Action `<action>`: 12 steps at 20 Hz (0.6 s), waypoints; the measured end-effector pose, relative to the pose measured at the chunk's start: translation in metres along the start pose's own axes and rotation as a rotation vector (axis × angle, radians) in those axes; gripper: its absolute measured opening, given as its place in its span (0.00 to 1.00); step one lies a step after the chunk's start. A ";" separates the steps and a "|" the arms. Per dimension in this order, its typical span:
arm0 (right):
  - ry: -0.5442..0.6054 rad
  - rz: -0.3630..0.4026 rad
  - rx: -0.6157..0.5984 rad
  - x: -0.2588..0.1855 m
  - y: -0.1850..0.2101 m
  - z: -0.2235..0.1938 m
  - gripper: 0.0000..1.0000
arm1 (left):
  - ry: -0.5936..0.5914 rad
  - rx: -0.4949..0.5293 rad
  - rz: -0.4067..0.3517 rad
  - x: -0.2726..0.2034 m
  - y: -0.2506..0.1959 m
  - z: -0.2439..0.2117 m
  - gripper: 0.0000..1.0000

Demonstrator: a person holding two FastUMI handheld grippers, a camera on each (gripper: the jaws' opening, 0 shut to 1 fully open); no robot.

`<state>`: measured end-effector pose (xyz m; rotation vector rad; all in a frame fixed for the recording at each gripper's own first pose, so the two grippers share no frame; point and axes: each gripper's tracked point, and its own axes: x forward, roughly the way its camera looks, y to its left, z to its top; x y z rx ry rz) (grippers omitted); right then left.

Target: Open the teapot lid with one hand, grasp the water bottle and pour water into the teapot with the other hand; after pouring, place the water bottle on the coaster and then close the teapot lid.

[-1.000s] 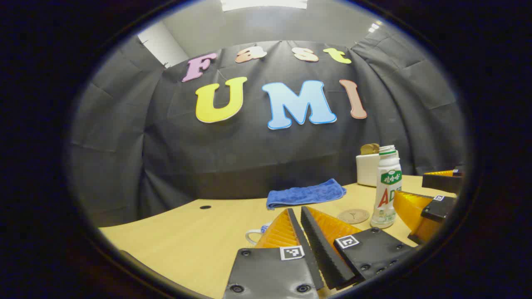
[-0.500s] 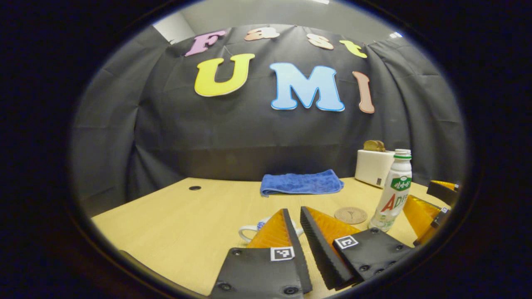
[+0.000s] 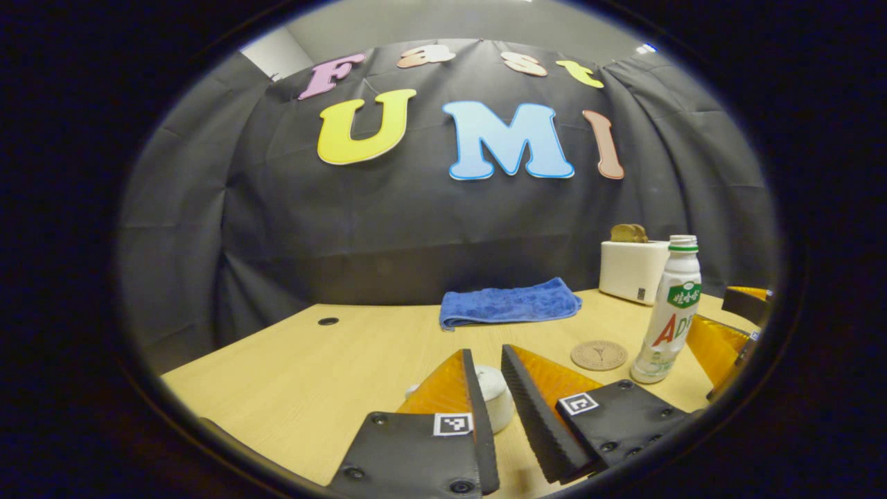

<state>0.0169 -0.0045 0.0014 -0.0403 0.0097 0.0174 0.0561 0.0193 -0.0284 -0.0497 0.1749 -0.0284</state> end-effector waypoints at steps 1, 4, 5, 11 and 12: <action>-0.001 0.001 -0.003 0.001 0.000 0.000 0.99 | 0.007 -0.001 -0.003 0.004 0.001 -0.001 0.32; 0.001 0.003 0.000 0.003 0.000 -0.001 0.99 | 0.039 -0.014 -0.004 0.019 0.005 -0.009 0.32; 0.006 0.004 0.003 0.004 -0.001 -0.002 0.99 | 0.049 -0.016 -0.004 0.024 0.006 -0.012 0.31; 0.016 0.007 0.016 0.007 -0.001 -0.006 0.99 | 0.073 0.000 -0.008 0.032 0.001 -0.021 1.00; 0.017 0.010 0.017 0.008 0.000 -0.005 0.99 | 0.076 -0.003 -0.010 0.031 0.000 -0.023 0.30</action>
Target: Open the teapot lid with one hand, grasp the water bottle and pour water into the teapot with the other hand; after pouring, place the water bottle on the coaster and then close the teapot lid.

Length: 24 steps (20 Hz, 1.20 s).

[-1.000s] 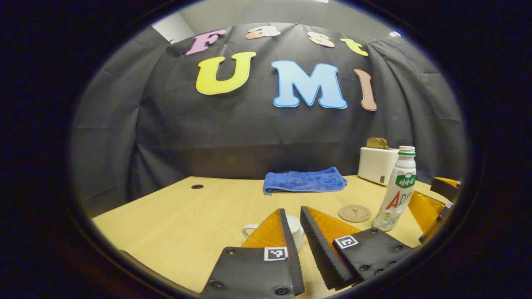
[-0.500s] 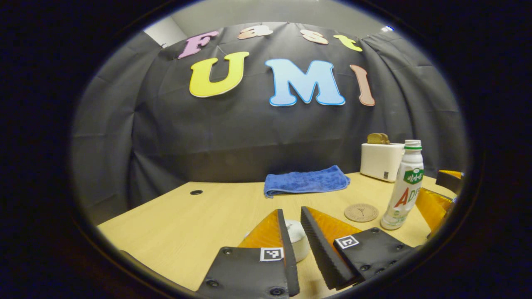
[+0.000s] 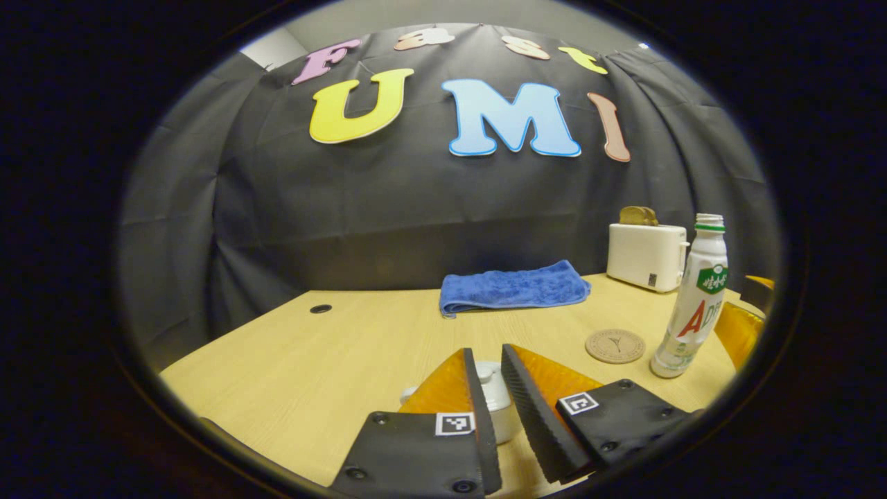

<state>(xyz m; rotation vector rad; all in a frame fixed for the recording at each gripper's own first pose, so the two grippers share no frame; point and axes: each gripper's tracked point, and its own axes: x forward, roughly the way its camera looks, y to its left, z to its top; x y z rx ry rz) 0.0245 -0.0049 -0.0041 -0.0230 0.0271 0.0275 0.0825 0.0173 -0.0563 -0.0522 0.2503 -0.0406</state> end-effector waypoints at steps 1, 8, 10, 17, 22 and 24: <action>0.001 0.003 0.002 0.000 0.001 -0.001 0.99 | 0.001 -0.008 -0.011 0.000 -0.002 0.001 0.31; 0.009 0.000 0.003 0.001 0.000 -0.004 0.99 | -0.002 -0.025 -0.002 -0.001 0.000 0.000 0.50; 0.011 -0.003 0.001 0.002 -0.001 -0.004 0.99 | -0.005 -0.018 0.027 -0.001 0.007 0.000 1.00; 0.011 -0.009 -0.001 0.001 -0.001 -0.004 0.99 | -0.003 -0.025 0.030 -0.001 0.013 0.000 1.00; 0.011 -0.013 -0.003 0.001 -0.003 -0.004 0.99 | -0.009 -0.023 0.035 -0.002 0.015 0.001 0.17; 0.011 -0.015 -0.003 0.001 -0.005 -0.004 0.99 | -0.012 -0.024 0.037 -0.002 0.015 0.002 0.11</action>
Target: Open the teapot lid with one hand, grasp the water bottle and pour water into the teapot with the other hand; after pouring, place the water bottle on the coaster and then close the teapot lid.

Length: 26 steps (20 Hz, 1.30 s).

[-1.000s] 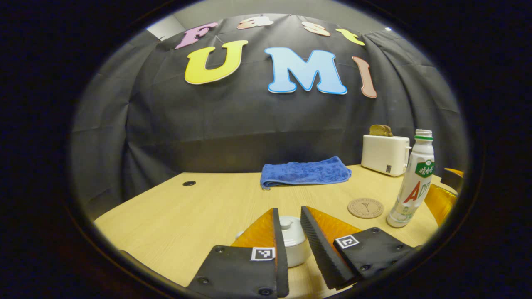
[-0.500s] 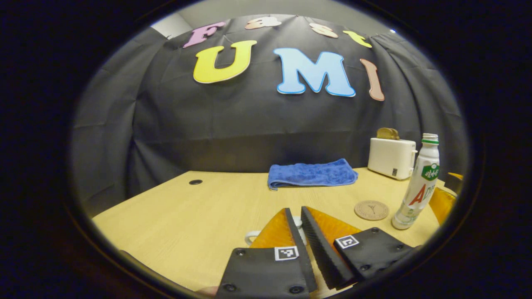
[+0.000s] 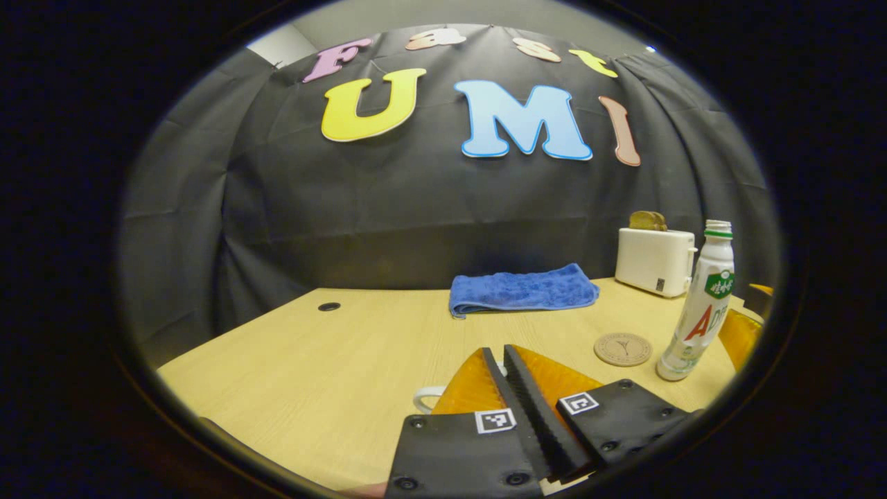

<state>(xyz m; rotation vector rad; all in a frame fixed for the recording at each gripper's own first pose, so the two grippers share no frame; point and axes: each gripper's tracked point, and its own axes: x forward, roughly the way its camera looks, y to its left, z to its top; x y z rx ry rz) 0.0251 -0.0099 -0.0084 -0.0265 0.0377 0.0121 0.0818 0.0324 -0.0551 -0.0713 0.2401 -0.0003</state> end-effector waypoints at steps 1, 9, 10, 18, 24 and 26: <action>0.000 -0.001 0.000 0.000 0.000 0.001 0.99 | -0.003 -0.006 -0.002 0.000 0.000 0.001 0.10; 0.008 -0.004 -0.011 0.003 -0.004 0.000 0.99 | -0.044 0.007 -0.008 -0.006 -0.003 0.016 0.08; 0.013 -0.004 -0.009 0.005 -0.005 -0.002 0.99 | -0.052 0.013 -0.003 -0.008 -0.002 0.019 0.08; 0.074 0.012 0.006 0.027 -0.017 -0.008 0.99 | -0.100 0.038 -0.005 -0.018 0.002 0.042 0.08; 0.125 0.029 0.002 0.045 -0.020 -0.018 0.99 | -0.106 0.017 0.005 -0.025 0.017 0.051 0.09; 0.138 0.039 0.010 0.050 -0.020 -0.020 0.99 | -0.108 0.004 0.013 -0.027 0.025 0.055 0.08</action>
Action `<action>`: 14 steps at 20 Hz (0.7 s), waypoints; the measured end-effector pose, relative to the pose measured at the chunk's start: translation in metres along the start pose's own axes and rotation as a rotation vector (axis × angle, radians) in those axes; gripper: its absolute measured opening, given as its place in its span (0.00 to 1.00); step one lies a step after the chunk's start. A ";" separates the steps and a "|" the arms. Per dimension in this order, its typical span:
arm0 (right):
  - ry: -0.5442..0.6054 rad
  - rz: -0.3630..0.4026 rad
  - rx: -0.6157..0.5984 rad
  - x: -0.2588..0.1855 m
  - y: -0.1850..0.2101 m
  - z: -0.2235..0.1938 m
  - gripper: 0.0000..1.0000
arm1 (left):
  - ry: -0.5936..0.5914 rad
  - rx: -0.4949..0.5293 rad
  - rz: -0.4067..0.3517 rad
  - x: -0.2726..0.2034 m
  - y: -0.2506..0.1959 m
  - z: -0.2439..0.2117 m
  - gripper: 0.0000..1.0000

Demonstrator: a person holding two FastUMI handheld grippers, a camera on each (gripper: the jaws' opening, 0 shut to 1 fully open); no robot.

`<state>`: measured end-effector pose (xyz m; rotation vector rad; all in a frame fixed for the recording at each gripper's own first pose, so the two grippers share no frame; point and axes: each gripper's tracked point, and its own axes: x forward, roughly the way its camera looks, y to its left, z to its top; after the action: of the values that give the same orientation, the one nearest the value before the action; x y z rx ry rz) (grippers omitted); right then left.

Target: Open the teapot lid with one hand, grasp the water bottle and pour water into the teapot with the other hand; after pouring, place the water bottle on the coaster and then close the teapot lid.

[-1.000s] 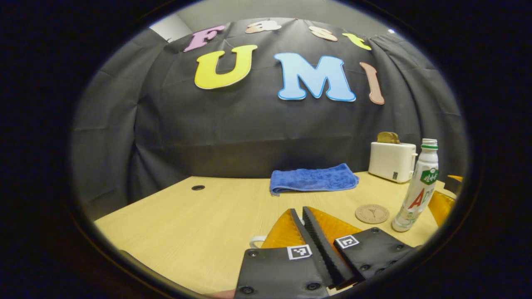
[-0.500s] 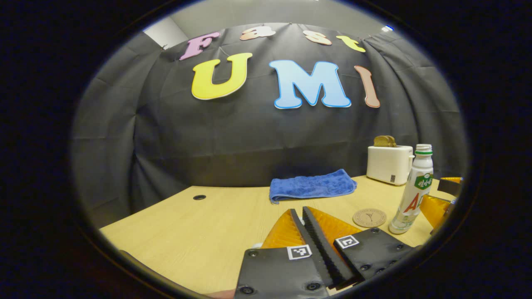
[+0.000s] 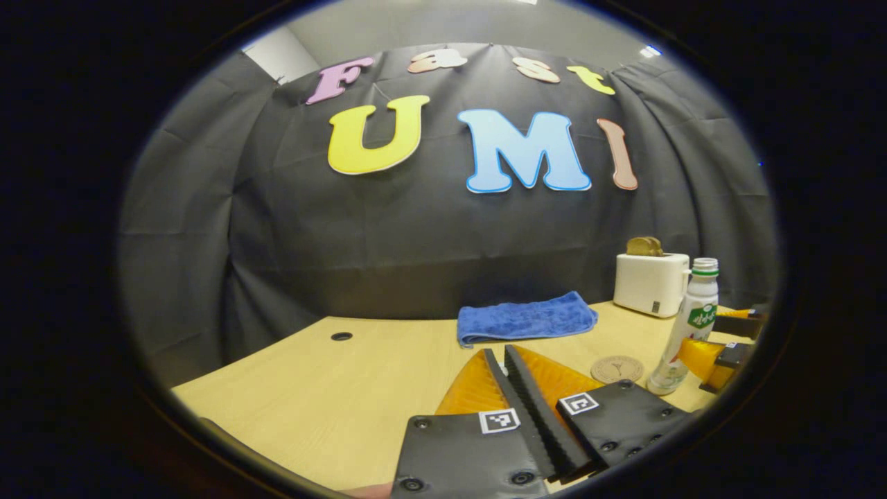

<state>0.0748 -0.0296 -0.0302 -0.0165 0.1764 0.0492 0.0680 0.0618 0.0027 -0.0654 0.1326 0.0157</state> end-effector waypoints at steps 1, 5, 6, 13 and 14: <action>0.005 0.004 -0.001 0.002 0.000 -0.001 0.99 | 0.000 -0.006 0.007 -0.001 0.004 0.000 0.08; 0.015 0.008 -0.015 0.010 0.002 -0.005 0.99 | 0.002 -0.013 0.031 -0.004 0.021 -0.001 0.08; 0.017 0.008 -0.021 0.013 0.002 -0.006 0.99 | 0.003 -0.015 0.036 -0.005 0.024 -0.001 0.08; 0.034 0.018 -0.037 0.017 0.006 -0.011 0.80 | 0.009 -0.019 0.065 -0.009 0.043 -0.005 0.09; 0.032 0.021 -0.040 0.017 0.006 -0.011 0.80 | 0.010 -0.022 0.067 -0.009 0.044 -0.006 0.09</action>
<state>0.0895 -0.0231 -0.0440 -0.0551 0.2076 0.0733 0.0578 0.1057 -0.0048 -0.0830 0.1447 0.0839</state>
